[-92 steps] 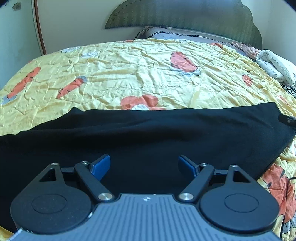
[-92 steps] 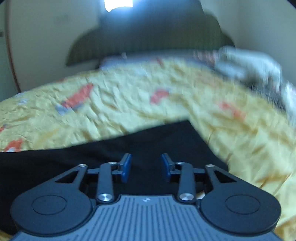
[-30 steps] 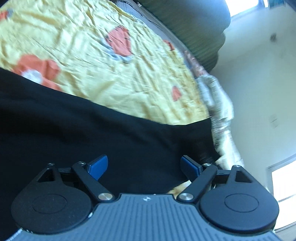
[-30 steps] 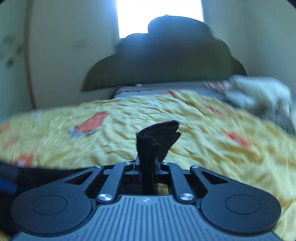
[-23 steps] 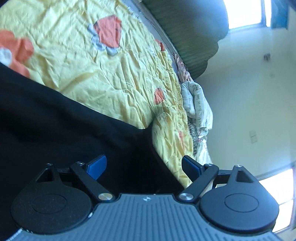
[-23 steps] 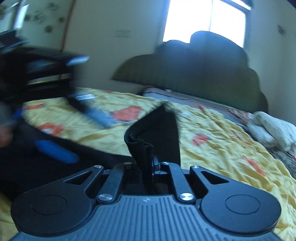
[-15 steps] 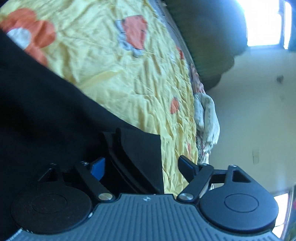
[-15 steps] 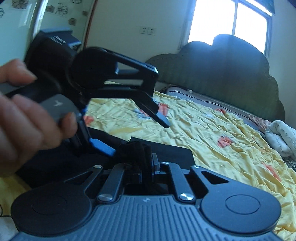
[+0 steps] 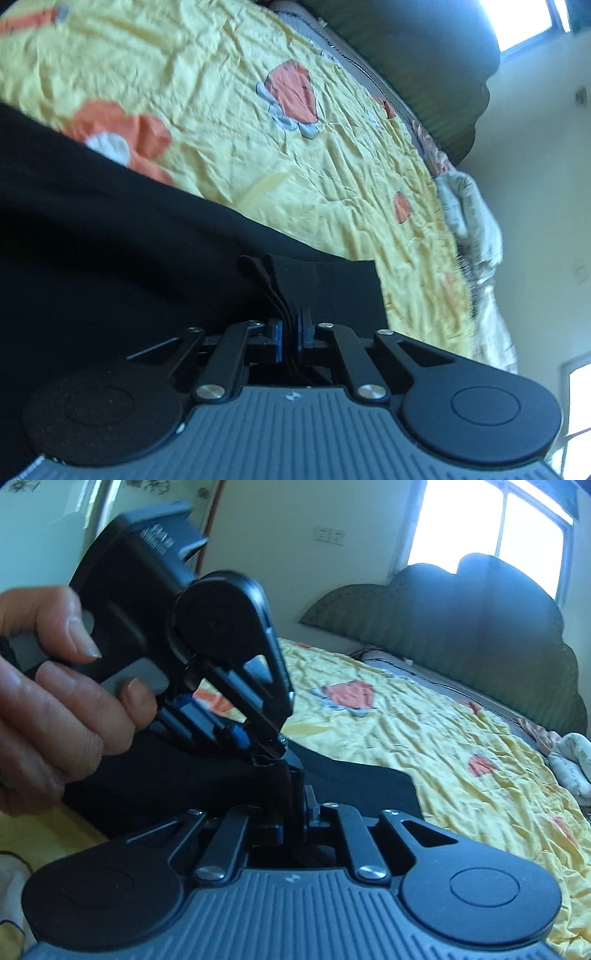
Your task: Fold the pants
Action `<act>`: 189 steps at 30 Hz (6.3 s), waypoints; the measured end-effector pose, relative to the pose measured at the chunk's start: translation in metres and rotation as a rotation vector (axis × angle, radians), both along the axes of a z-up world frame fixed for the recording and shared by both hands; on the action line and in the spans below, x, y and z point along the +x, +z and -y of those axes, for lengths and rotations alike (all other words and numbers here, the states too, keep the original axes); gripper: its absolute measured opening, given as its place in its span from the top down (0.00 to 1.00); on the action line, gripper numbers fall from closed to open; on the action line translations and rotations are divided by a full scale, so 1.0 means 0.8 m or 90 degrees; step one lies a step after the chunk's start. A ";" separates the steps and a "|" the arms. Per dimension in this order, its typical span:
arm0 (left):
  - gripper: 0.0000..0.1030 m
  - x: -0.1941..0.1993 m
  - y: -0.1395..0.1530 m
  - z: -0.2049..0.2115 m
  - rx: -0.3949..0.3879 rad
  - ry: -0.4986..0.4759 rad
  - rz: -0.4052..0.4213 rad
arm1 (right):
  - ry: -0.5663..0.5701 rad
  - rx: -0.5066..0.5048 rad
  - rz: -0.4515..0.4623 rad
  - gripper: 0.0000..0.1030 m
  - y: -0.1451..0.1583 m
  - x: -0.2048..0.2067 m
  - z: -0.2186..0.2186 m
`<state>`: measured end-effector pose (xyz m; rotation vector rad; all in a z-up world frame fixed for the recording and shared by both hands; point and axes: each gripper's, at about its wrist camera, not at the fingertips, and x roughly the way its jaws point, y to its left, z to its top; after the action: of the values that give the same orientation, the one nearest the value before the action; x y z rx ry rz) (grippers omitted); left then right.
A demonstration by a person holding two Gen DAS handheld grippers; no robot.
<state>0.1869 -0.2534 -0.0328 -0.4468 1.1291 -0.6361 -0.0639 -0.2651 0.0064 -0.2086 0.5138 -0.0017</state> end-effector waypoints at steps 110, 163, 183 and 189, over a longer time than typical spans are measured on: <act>0.88 0.005 0.030 -0.154 0.226 0.025 0.227 | 0.164 0.108 -0.028 0.91 -0.053 0.160 -0.031; 0.70 0.061 0.060 -0.271 0.329 0.201 0.194 | 0.199 0.157 -0.102 0.56 -0.007 0.302 -0.028; 0.60 0.010 0.039 -0.284 0.341 0.140 0.220 | 0.419 0.247 -0.290 0.93 -0.037 0.430 -0.059; 0.59 0.010 0.037 -0.282 0.343 0.151 0.210 | 0.361 0.134 -0.193 0.97 -0.024 0.419 -0.090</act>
<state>0.1948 -0.0275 -0.0028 -0.0058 0.8687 -0.1711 0.2711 -0.1930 -0.0131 -0.1420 0.7365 0.6418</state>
